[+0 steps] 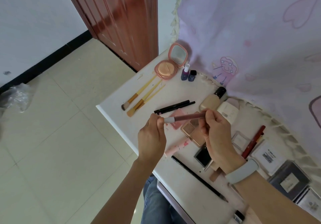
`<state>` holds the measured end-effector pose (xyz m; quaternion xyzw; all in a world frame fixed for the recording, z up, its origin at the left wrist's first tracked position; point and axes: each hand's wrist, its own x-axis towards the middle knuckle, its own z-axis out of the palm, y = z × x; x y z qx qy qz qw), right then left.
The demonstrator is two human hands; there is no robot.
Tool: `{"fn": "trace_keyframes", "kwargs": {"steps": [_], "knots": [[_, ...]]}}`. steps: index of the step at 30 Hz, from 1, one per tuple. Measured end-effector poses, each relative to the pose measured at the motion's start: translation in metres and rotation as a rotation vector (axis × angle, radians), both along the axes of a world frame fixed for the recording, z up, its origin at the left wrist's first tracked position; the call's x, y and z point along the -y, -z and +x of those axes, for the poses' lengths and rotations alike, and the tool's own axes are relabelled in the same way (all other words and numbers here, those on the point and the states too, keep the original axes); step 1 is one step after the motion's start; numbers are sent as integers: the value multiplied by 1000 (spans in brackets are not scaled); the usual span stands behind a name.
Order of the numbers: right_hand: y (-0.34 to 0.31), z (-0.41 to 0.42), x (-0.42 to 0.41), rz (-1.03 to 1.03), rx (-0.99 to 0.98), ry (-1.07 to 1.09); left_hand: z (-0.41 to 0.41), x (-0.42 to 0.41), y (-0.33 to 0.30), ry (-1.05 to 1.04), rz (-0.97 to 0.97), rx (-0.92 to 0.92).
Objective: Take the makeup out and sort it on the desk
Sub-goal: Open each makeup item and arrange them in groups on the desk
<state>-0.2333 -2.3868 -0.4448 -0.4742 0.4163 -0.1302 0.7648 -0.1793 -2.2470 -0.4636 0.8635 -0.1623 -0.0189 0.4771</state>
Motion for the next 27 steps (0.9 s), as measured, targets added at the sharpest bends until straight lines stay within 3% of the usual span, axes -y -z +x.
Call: {"fn": "trace_keyframes", "kwargs": {"steps": [4, 9, 15, 18, 22, 25, 27], "knots": [[1, 4, 12, -50, 62, -90, 4, 6, -4, -45, -54, -373], [-3, 12, 28, -145, 61, -141, 6, 7, -6, 137, -48, -190], [-9, 16, 36, -71, 24, -265, 5, 9, -7, 266, 60, -34], [-10, 19, 40, -111, -26, -360, 8, 9, -10, 237, 16, -85], [-10, 18, 48, -42, 29, -430, 19, 2, -18, 232, -118, -308], [-8, 16, 54, -23, 40, -422, 16, -1, -20, 286, -89, -213], [-12, 14, 62, -45, 62, -566, 16, -2, -20, 248, -84, -191]]}}
